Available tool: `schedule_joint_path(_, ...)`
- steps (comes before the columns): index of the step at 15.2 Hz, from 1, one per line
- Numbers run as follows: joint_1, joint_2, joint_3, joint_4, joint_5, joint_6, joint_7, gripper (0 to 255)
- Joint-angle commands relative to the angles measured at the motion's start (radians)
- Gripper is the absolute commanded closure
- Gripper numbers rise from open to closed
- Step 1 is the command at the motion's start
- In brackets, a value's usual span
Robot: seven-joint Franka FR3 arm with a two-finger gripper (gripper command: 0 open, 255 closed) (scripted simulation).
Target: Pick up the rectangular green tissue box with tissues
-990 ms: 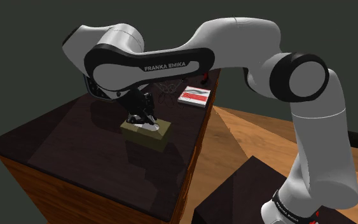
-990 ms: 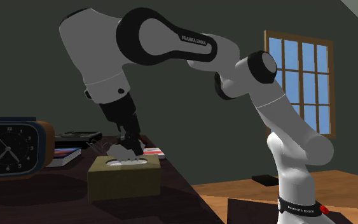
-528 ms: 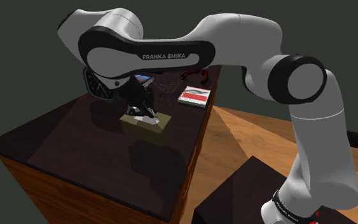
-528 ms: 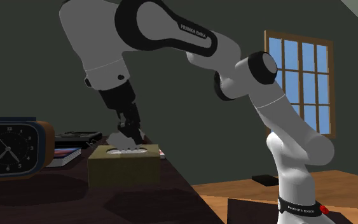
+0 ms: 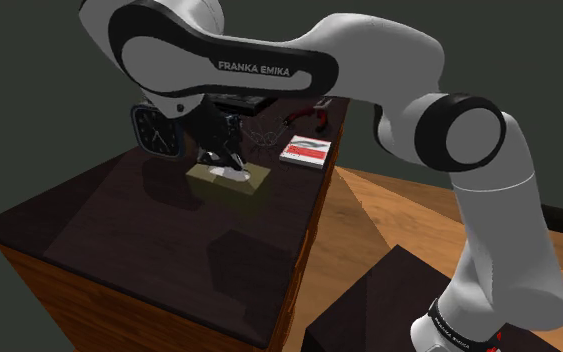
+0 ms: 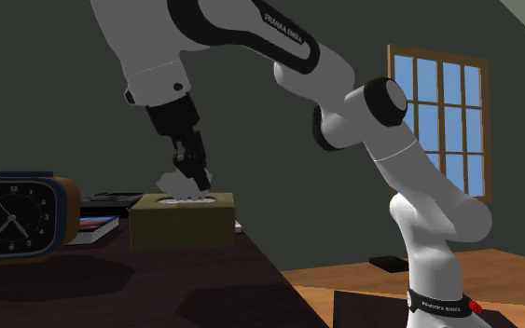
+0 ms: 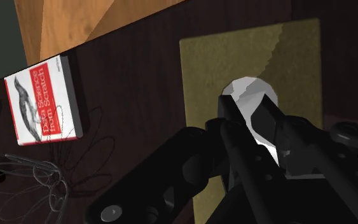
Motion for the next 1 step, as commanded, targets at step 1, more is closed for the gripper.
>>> schedule_joint_path(1,0.007,0.005,-0.002,0.020,-0.005,-0.013,-0.006,255)
